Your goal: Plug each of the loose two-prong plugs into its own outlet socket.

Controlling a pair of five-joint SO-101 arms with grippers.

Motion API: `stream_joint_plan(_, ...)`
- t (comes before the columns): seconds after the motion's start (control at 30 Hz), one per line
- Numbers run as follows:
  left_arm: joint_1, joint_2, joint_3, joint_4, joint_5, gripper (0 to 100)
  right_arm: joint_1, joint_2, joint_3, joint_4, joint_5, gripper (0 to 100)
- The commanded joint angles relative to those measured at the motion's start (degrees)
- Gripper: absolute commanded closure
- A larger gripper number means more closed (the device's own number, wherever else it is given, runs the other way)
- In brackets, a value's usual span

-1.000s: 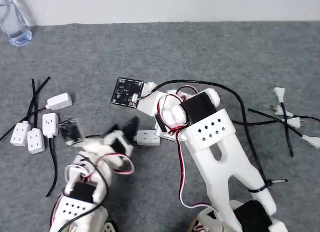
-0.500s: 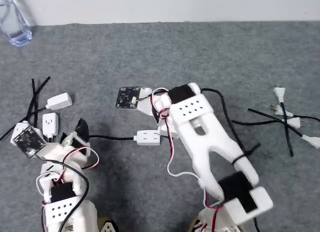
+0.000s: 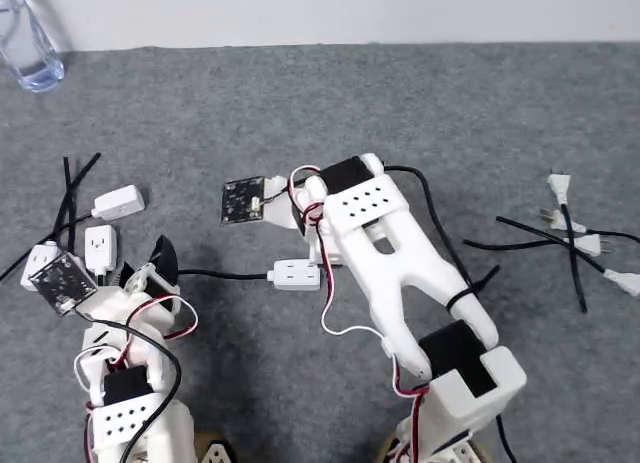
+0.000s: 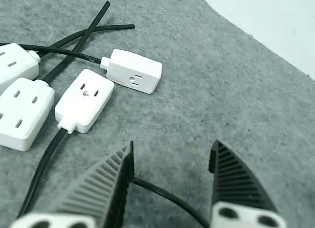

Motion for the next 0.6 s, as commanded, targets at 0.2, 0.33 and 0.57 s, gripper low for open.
stream_joint_plan(0.2, -0.4, -0.6, -0.4, -1.4, -0.5, 76, -1.8, -0.1, -2.7, 2.1, 1.1, 99.0)
stream_joint_plan(0.33, -0.4, -0.6, -0.4, -1.4, -0.5, 76, -1.8, 2.9, -3.1, 3.0, 2.0, 99.0)
stream_joint_plan(0.57, -0.4, -0.6, -0.4, -1.4, -0.5, 76, -1.9, 4.9, -3.6, 2.2, 2.1, 99.0)
